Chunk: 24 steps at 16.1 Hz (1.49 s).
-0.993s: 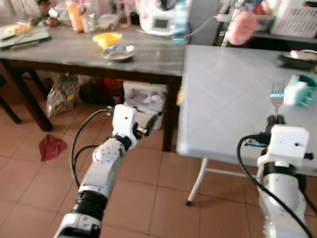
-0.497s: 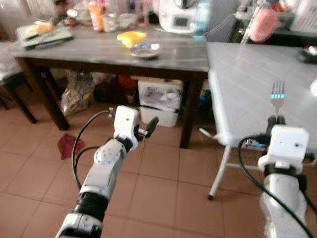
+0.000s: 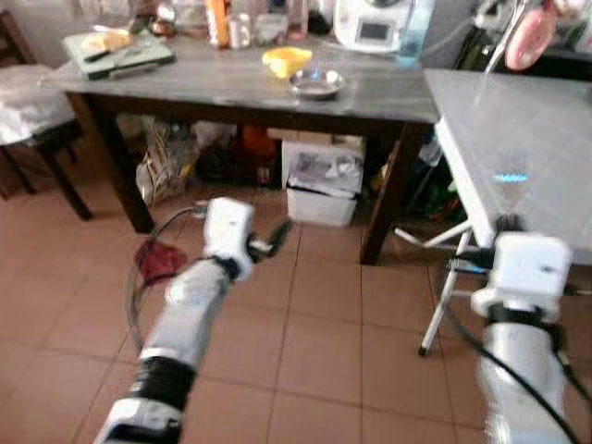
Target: Setting the table
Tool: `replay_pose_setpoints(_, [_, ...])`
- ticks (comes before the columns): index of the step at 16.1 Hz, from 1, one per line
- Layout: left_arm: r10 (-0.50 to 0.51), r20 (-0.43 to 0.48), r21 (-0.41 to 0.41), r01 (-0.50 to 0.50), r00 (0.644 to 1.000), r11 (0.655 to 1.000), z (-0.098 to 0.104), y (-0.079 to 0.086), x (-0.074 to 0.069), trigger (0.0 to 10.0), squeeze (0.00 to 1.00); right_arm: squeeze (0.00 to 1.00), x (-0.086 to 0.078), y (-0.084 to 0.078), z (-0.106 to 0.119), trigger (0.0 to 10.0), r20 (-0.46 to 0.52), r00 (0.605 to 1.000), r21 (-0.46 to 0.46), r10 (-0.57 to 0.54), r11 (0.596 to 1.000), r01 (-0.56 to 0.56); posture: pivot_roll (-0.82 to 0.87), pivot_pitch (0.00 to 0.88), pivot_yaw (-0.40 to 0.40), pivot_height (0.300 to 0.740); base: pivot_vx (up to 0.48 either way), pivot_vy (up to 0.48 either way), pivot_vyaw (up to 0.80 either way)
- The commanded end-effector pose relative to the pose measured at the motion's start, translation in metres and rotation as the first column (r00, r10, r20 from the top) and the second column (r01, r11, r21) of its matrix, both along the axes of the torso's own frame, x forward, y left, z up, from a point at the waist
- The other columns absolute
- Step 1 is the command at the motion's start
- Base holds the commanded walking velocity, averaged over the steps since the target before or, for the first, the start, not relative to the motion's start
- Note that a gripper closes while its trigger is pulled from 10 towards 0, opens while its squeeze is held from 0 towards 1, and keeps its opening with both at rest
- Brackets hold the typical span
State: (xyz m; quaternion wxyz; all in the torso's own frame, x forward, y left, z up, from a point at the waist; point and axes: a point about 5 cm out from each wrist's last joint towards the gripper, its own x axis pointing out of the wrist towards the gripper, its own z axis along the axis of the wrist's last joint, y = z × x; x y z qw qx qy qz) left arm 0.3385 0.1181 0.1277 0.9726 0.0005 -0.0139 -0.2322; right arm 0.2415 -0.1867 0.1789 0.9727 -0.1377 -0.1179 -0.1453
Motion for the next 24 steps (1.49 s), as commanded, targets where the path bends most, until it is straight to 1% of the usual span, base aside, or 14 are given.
replay_pose_setpoints(1, [-0.024,0.028,-0.014,0.024,0.999,1.0,0.0063,-0.0053,-0.0006,10.0,0.0,0.0,-0.0002,-0.0031,0.0043,10.0,0.017,1.0,-0.02,-0.007,1.0,0.008,0.03,0.072,-0.022,0.74,0.0,0.0,0.0])
replay_pose_setpoints(6, [-0.061,0.046,-0.026,0.063,0.997,0.998,0.0087,-0.0099,-0.0016,10.0,0.0,0.0,0.0009,-0.0044,0.0043,10.0,0.019,1.0,-0.036,-0.008,0.999,0.009,0.03,0.064,-0.025,0.74,0.0,0.0,0.0])
replay_pose_setpoints(9, [-0.066,0.049,-0.029,0.067,0.997,0.997,0.0078,-0.0112,-0.0028,10.0,0.0,0.0,0.0016,-0.0043,0.0038,10.0,0.019,1.0,-0.038,-0.008,0.999,0.009,0.03,0.057,-0.027,0.74,0.0,0.0,0.0])
replay_pose_setpoints(24, [-0.084,0.051,-0.032,0.086,0.995,0.996,0.0077,-0.0153,-0.0024,10.0,0.0,0.0,0.003,-0.0049,0.0015,10.0,0.021,1.0,-0.039,-0.01,0.999,0.011,0.03,0.054,-0.02,0.74,0.275,0.0,0.0])
